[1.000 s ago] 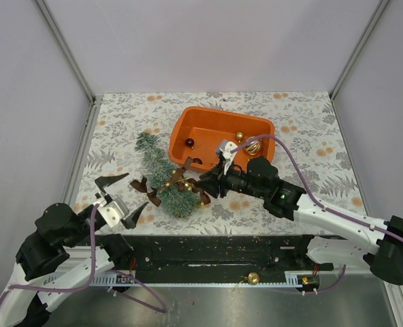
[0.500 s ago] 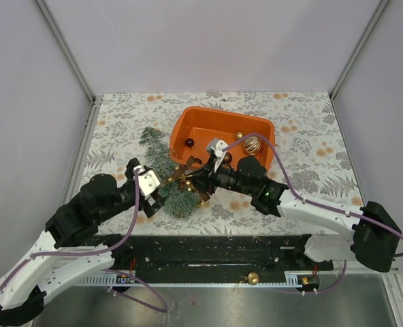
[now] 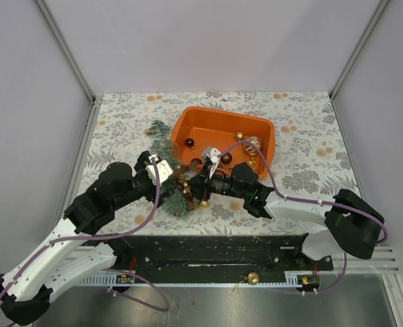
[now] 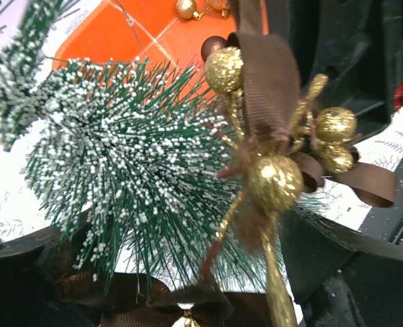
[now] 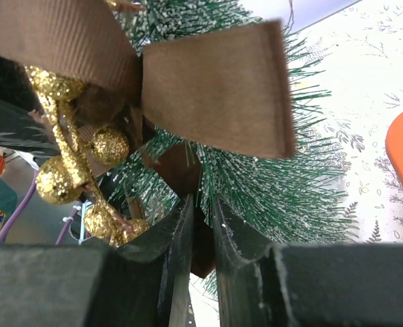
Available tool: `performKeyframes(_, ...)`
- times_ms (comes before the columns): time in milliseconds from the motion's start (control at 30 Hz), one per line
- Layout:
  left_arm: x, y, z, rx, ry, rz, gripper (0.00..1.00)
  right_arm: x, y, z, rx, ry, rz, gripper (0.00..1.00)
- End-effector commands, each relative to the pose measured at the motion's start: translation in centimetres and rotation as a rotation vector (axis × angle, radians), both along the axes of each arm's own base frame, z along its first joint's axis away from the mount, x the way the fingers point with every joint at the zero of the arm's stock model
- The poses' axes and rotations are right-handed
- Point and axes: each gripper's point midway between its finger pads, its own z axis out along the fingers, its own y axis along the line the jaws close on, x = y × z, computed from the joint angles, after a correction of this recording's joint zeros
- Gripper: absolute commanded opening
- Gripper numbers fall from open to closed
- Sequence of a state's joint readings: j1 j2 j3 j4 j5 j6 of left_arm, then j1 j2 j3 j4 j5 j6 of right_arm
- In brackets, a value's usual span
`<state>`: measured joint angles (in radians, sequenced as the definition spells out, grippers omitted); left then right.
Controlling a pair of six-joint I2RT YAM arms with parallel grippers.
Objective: Decorate the small christmas tree
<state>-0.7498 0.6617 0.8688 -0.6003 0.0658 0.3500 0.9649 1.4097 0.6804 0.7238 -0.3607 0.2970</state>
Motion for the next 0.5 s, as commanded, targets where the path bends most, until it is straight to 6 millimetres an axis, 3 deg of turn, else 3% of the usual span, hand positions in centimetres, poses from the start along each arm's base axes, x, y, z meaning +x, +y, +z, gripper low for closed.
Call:
performKeyframes(0,1.5,-0.6,0.7,-0.023,-0.052,-0.020,0.89,-0.7,0.3,1.4,0.077,-0.037,0.039,0.25)
performKeyframes(133,2.1,-0.1,0.6,-0.020,-0.054,-0.013,0.76,-0.9,-0.3,0.8,0.062,-0.037,0.032,0.25)
performKeyframes(233,2.2,-0.1,0.6,-0.033,-0.055,-0.016,0.58,-1.3,-0.7,0.3,0.049,-0.032,0.037,0.25)
performKeyframes(333,1.8,-0.5,0.7,-0.051,-0.061,-0.043,0.42,-1.6,-0.9,-0.1,0.035,-0.021,0.044,0.26)
performKeyframes(467,0.9,-0.9,0.0,-0.049,-0.042,-0.101,0.27,-1.7,-1.1,-0.3,0.022,-0.018,0.046,0.27)
